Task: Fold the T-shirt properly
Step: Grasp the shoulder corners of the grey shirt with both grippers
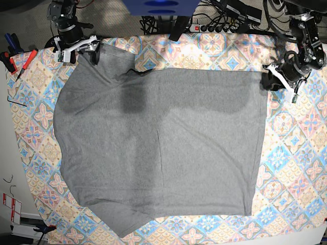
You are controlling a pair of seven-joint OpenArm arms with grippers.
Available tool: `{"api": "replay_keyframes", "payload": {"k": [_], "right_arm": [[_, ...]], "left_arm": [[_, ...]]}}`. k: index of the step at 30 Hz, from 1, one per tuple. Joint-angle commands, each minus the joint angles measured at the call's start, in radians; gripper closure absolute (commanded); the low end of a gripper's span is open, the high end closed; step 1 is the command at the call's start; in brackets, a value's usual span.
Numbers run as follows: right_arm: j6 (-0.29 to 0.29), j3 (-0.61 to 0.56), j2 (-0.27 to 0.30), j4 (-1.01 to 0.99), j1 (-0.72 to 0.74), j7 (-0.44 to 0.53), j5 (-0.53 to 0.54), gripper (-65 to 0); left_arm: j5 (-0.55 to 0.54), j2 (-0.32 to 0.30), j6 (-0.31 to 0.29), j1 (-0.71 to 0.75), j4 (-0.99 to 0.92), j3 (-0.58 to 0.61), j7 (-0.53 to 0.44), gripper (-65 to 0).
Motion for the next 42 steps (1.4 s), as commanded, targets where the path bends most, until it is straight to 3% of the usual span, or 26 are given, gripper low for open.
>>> {"api": "replay_keyframes", "payload": {"k": [1,8,11,19,24,32,40,42], "right_arm": [[0.005,0.004,0.006,0.011,-0.007,0.014,0.009,-49.8],[0.005,0.006,0.006,0.005,-0.007,0.014,0.009,-49.8],[0.005,0.004,0.006,0.005,-0.008,0.014,0.009,-49.8],[0.005,0.010,0.007,0.005,-0.008,0.014,0.009,-49.8],[0.005,0.004,0.007,0.005,-0.008,0.006,0.009,-49.8],[0.007,0.003,0.012,0.013,-0.005,-0.046,0.008,-49.7],[0.027,0.001,0.033,0.013,-0.005,-0.046,0.008,-29.4],[0.027,0.001,0.033,0.013,-0.005,-0.046,0.008,-24.5]], "left_arm": [[0.031,-0.005,-0.004,-0.008,0.011,-0.013,-0.005,-15.7],[0.305,0.092,-0.004,-0.080,-0.081,-0.090,-0.009,-15.7],[0.357,0.101,-0.004,-0.105,-0.144,-0.091,-0.072,-15.7],[0.368,0.147,-0.004,-0.135,-0.245,-0.083,-0.109,-15.7],[0.370,0.185,-0.004,-0.134,-0.245,-0.063,-0.032,-15.1],[0.370,0.199,-0.004,-0.134,-0.245,0.001,-0.026,-14.9],[0.370,0.217,-0.004,-0.134,-0.245,0.049,-0.025,-14.8],[0.371,0.219,-0.004,-0.134,-0.245,0.052,-0.028,-12.2]]}}
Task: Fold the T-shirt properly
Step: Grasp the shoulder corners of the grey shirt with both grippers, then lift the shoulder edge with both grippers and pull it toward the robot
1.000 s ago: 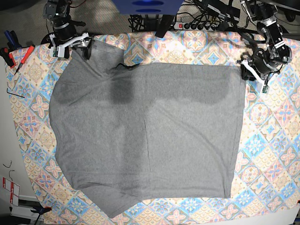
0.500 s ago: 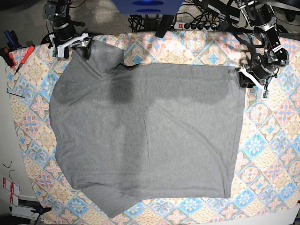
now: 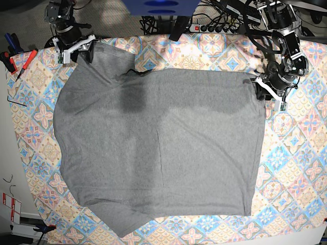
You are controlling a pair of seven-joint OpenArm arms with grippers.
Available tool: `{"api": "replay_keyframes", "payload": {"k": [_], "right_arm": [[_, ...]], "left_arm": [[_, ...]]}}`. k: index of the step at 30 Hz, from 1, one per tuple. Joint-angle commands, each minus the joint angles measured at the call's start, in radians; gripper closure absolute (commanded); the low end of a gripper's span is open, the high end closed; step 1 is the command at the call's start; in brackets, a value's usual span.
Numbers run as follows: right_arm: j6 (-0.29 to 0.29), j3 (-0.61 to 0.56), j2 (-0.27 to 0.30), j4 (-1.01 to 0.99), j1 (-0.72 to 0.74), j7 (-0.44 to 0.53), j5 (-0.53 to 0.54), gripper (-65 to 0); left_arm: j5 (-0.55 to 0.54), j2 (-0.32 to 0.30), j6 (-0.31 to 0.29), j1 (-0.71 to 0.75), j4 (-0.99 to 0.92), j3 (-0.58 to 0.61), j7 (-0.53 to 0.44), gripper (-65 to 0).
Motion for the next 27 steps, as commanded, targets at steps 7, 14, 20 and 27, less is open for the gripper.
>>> {"api": "replay_keyframes", "payload": {"k": [7,14,20,27], "right_arm": [[0.008,0.002,0.009,0.007,0.017,-0.027,0.008,-4.4],[0.010,0.003,0.012,0.012,0.046,-0.094,0.008,-1.5],[0.010,0.012,0.038,0.056,0.048,-0.093,0.008,-1.4],[0.010,0.066,0.038,0.153,0.039,-0.094,0.008,-1.4]], "left_arm": [[0.053,0.030,-0.044,0.026,-0.031,0.121,0.152,-6.7],[0.050,0.037,-0.044,0.055,-0.029,0.156,0.060,-3.5],[0.042,0.036,-0.044,0.073,-0.026,0.156,0.054,-3.2],[0.040,0.037,-0.044,0.115,0.011,0.147,0.054,-3.2]]}}
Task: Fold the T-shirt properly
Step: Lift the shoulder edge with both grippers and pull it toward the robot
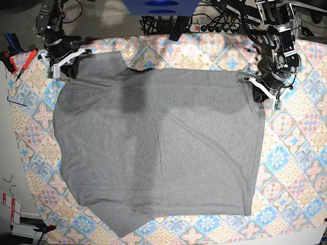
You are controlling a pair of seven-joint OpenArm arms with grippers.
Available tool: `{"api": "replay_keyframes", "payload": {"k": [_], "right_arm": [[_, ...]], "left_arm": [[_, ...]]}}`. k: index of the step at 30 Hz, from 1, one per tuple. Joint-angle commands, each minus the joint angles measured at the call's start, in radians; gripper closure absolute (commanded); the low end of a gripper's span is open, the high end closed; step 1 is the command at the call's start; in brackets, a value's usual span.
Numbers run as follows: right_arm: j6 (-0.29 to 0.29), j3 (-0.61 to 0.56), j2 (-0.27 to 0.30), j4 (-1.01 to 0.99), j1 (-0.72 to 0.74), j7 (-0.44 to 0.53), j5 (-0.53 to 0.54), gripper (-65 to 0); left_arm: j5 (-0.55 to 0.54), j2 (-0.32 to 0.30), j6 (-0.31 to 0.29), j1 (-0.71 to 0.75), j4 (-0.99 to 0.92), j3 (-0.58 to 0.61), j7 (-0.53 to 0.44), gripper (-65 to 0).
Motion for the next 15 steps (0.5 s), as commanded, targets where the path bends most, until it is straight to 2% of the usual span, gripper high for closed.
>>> {"api": "replay_keyframes", "payload": {"k": [1,7,12,15], "right_arm": [[0.007,0.005,0.007,0.019,-0.016,0.014,0.009,-1.4],[0.007,0.006,0.007,0.027,-0.054,0.023,0.009,-1.4],[0.007,0.006,0.002,0.062,-0.128,0.130,0.009,-1.4],[0.007,0.006,0.002,0.084,-0.160,0.139,0.009,-1.4]], "left_arm": [[0.041,0.038,-0.088,0.062,-0.001,0.031,0.187,-3.2],[0.044,0.060,-0.088,0.134,0.114,0.031,0.187,-3.2],[0.043,0.066,-0.088,0.203,0.195,0.031,0.187,-3.2],[0.041,0.066,-0.088,0.250,0.249,0.031,0.189,-3.2]]}}
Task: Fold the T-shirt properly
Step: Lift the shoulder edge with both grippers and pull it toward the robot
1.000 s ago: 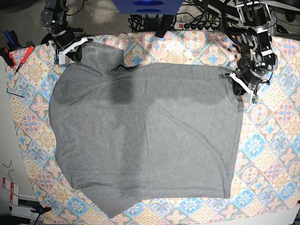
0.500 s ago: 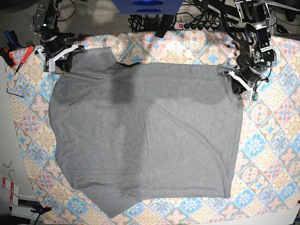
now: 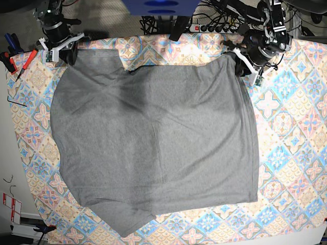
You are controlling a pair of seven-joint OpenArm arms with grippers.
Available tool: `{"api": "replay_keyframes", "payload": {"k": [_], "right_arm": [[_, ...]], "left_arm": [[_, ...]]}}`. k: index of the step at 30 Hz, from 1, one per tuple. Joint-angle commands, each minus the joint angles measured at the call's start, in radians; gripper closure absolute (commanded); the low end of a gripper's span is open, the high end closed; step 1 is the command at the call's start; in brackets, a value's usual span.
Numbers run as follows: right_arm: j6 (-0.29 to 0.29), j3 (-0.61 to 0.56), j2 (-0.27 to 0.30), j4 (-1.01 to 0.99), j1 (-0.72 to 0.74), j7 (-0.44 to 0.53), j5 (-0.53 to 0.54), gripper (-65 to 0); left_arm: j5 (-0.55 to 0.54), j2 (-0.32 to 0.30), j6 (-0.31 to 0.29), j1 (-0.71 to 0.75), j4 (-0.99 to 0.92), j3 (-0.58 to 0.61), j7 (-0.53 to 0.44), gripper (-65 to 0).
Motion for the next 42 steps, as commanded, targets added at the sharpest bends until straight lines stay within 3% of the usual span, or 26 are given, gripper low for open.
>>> {"api": "replay_keyframes", "payload": {"k": [1,8,15,20,27,33,42], "right_arm": [[0.005,0.007,0.008,0.025,-0.013,0.031,0.011,-1.4],[0.005,0.105,-0.030,0.028,-0.033,0.033,0.011,-1.4],[0.005,0.136,-0.030,0.028,-0.040,0.043,0.011,-1.4],[0.005,0.169,-0.092,0.028,-0.088,0.189,0.002,-1.4],[0.005,0.174,-0.179,0.028,-0.103,0.313,-0.176,-1.4],[0.005,0.223,-0.259,0.028,-0.103,0.442,-0.247,-1.4],[0.005,0.251,-0.263,0.051,-0.098,0.464,-0.251,-1.7]], "left_arm": [[0.036,0.001,-0.017,0.042,0.014,0.006,0.082,-3.2],[0.036,0.003,-0.017,0.112,0.077,-0.034,0.082,-3.2],[0.036,-0.002,-0.017,0.125,0.077,-0.112,0.080,-3.2],[0.044,0.000,-0.017,0.126,0.077,-0.212,0.080,-3.2],[0.045,-0.003,-0.017,0.129,0.088,-0.299,0.082,-3.2],[0.044,0.007,-0.017,0.195,0.238,-0.305,0.085,-3.2],[0.049,0.017,-0.017,0.192,0.280,-0.319,0.088,-3.3]]}}
